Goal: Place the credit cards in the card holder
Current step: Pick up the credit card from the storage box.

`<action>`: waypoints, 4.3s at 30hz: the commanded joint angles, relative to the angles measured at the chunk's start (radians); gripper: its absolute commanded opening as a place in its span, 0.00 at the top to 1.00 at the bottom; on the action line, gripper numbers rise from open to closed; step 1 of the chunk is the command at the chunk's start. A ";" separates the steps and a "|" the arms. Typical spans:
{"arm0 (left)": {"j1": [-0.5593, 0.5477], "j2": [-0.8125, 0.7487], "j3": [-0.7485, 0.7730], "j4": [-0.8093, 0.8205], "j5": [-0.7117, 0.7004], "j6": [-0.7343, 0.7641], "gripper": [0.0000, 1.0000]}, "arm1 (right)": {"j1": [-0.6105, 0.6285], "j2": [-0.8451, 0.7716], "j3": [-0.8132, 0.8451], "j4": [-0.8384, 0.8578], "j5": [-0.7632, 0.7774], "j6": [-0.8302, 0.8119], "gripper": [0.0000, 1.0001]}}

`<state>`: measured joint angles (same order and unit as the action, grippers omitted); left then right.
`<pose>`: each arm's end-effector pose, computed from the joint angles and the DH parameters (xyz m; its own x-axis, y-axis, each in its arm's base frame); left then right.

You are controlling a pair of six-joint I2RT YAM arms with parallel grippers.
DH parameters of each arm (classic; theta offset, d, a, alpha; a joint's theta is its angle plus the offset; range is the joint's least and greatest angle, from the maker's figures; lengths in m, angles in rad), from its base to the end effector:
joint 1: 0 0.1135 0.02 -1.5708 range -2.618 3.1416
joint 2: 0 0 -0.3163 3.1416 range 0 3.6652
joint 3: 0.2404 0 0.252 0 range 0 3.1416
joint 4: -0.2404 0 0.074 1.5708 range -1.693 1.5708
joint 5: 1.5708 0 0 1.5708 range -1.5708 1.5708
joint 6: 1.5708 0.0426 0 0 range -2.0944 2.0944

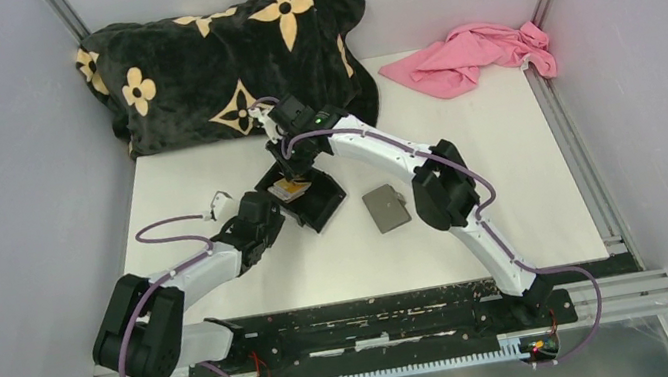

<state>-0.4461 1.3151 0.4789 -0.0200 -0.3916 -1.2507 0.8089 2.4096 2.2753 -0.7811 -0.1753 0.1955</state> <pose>0.2081 -0.0815 0.1925 -0.3788 -0.7914 -0.4799 -0.5923 0.6057 -0.5313 0.3926 0.4223 0.2597 -0.6895 -0.4456 -0.5710 -0.6645 0.7028 0.2540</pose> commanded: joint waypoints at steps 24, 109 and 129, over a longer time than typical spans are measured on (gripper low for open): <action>0.004 -0.057 0.041 -0.080 -0.097 0.087 0.42 | 0.007 -0.023 0.010 -0.066 0.377 -0.072 0.99; -0.002 -0.384 0.178 -0.037 1.108 0.628 0.31 | -0.239 -0.961 -1.194 0.573 -0.781 0.583 0.99; 0.002 -0.337 0.162 -0.059 1.206 0.636 0.87 | -0.241 -0.814 -1.192 0.770 -0.833 0.685 0.99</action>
<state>-0.4431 0.9665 0.6117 -0.1028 0.7460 -0.6422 0.5671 1.5723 1.0649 -0.1108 -0.9855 0.8604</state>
